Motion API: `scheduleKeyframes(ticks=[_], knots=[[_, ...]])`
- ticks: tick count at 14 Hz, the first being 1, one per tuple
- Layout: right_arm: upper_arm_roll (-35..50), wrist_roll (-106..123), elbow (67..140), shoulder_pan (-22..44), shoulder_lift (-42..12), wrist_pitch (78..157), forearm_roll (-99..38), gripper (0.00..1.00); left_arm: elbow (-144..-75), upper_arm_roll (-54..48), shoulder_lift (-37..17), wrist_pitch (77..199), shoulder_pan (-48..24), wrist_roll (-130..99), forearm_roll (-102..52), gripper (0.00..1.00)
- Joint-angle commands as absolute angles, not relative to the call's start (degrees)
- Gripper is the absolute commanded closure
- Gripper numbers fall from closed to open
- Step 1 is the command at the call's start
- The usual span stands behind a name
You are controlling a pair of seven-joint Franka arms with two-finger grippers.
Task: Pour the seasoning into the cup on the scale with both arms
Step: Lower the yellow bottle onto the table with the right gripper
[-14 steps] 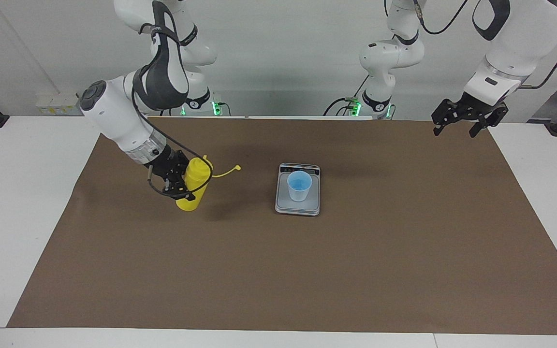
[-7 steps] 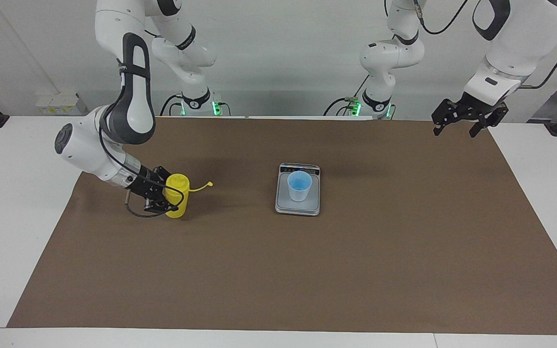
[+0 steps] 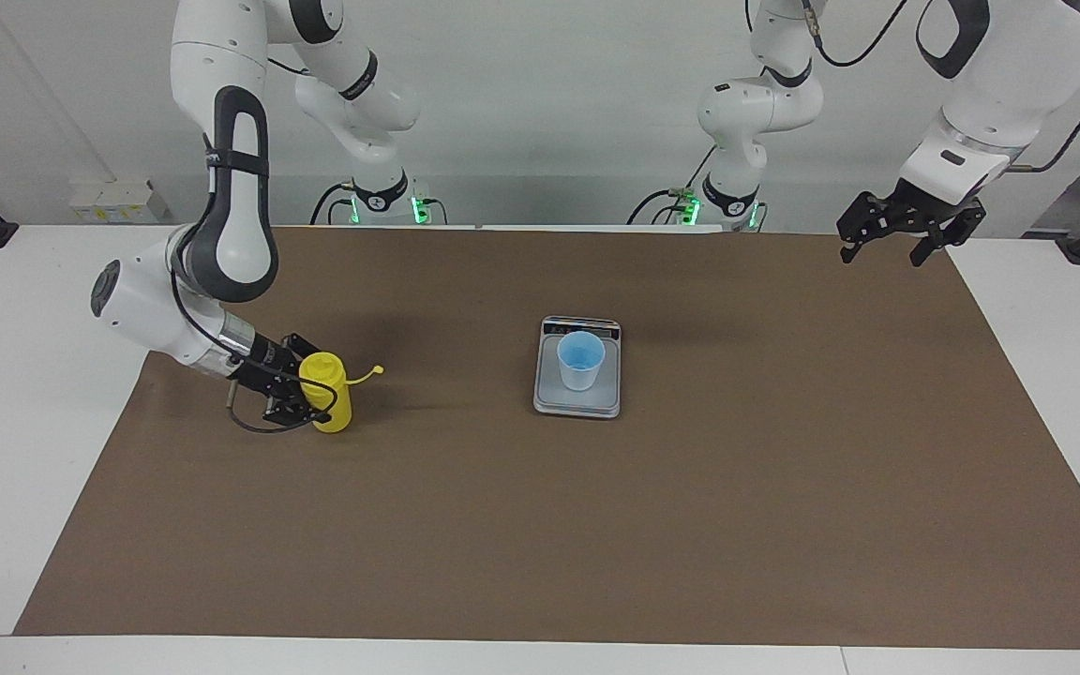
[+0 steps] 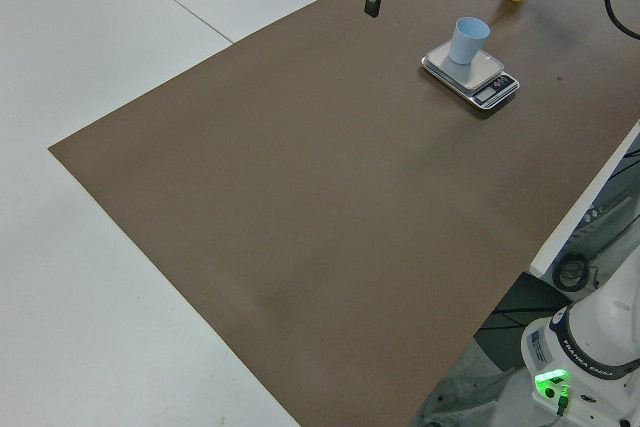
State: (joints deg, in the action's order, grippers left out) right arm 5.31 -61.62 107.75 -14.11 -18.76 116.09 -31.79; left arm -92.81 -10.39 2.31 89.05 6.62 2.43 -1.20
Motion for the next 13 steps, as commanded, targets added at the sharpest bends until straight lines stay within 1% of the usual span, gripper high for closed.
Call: scheduleKeyframes(ticks=[1, 3, 6, 8, 10, 13], knots=[[5.63, -60.21, 108.28, -14.85, -15.74, 116.72, -26.57, 0.00, -94.66, -10.63, 4.04, 88.95, 7.21, 2.46, -0.62, 0.00], [5.71, -58.38, 108.02, -15.55, -14.51, 116.81, -21.91, 0.00, -94.66, -10.63, 4.04, 89.03, 7.21, 2.46, -0.62, 0.00], [5.63, -49.06, 107.23, -15.82, -12.40, 117.60, -18.11, 0.00, -94.66, -10.63, 4.04, 88.95, 7.21, 2.46, -0.62, 0.00], [5.71, -44.94, 107.49, -15.73, -10.82, 116.55, -13.91, 0.00, -94.66, -10.63, 4.04, 88.95, 7.21, 2.55, -0.62, 0.00], [5.89, -36.43, 107.40, -14.95, -8.45, 113.05, -9.60, 0.00, -94.66, -10.63, 4.04, 88.95, 7.21, 2.46, -0.62, 0.00], [6.42, -20.26, 107.40, -13.81, -5.72, 110.83, -9.14, 0.00, -94.66, -10.63, 4.04, 88.95, 7.21, 2.46, -0.62, 0.00]])
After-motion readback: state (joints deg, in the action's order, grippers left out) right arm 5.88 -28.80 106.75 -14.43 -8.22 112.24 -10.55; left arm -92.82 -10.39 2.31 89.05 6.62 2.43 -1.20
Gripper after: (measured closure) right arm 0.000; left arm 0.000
